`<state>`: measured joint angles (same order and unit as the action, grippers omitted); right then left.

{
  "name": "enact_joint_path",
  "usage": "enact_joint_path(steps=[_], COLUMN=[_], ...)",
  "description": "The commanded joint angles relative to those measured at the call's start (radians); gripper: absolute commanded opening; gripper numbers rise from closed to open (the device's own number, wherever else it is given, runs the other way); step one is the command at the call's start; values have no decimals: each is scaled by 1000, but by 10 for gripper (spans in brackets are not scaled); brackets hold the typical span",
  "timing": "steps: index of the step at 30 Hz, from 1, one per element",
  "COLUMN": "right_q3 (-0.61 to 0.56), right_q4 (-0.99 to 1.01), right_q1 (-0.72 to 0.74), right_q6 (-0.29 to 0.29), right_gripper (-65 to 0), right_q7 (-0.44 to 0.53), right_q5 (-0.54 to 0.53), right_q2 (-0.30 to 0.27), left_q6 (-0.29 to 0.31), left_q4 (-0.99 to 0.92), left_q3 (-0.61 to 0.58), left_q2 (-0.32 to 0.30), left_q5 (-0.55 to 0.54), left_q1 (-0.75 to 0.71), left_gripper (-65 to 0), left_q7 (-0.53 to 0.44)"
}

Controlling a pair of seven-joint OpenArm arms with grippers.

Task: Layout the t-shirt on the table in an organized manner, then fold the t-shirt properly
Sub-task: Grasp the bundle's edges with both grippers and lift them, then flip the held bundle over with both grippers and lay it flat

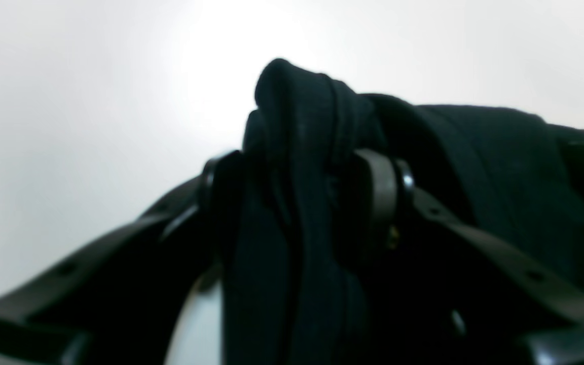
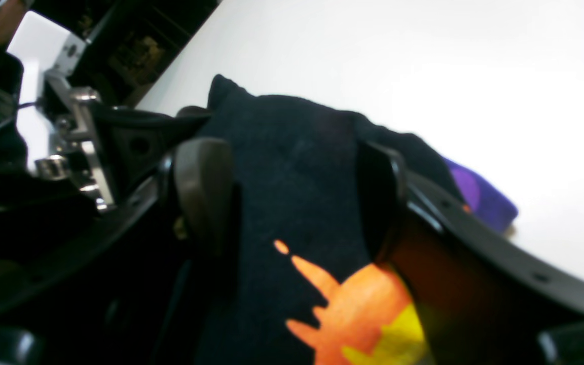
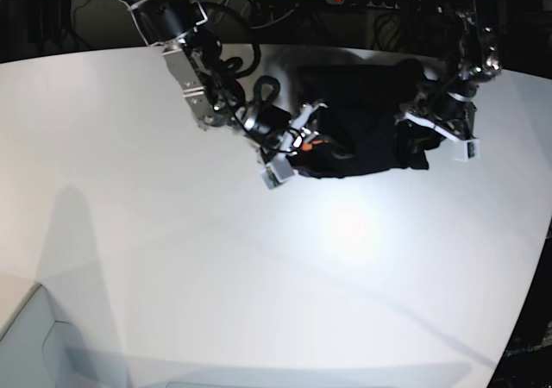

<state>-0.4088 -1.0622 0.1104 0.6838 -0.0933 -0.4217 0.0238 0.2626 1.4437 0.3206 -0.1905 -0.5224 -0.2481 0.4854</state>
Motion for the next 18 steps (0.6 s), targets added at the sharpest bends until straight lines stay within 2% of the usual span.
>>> enact_joint_path(steps=[1, 4, 9, 18], right_q3=[18, 84, 120, 162], right_q4=[-52, -177, -298, -365], right_q1=[4, -44, -91, -154], right_q6=[14, 14, 14, 14], right_gripper=[-258, -258, -258, -258], right_q7=[30, 19, 17, 17], right_q5=[-16, -16, -15, -13], right_q2=[0, -3, -5, -9], left_q6=[-21, -21, -21, -23], left_q4=[33, 160, 388, 449], left_q3=[4, 4, 4, 5], left_q2=[-2, 4, 4, -7], left_q5=[25, 23, -21, -32], left_q1=[-18, -58, -98, -187], left_gripper=[-329, -327, -326, -325], left_q7=[54, 54, 54, 55])
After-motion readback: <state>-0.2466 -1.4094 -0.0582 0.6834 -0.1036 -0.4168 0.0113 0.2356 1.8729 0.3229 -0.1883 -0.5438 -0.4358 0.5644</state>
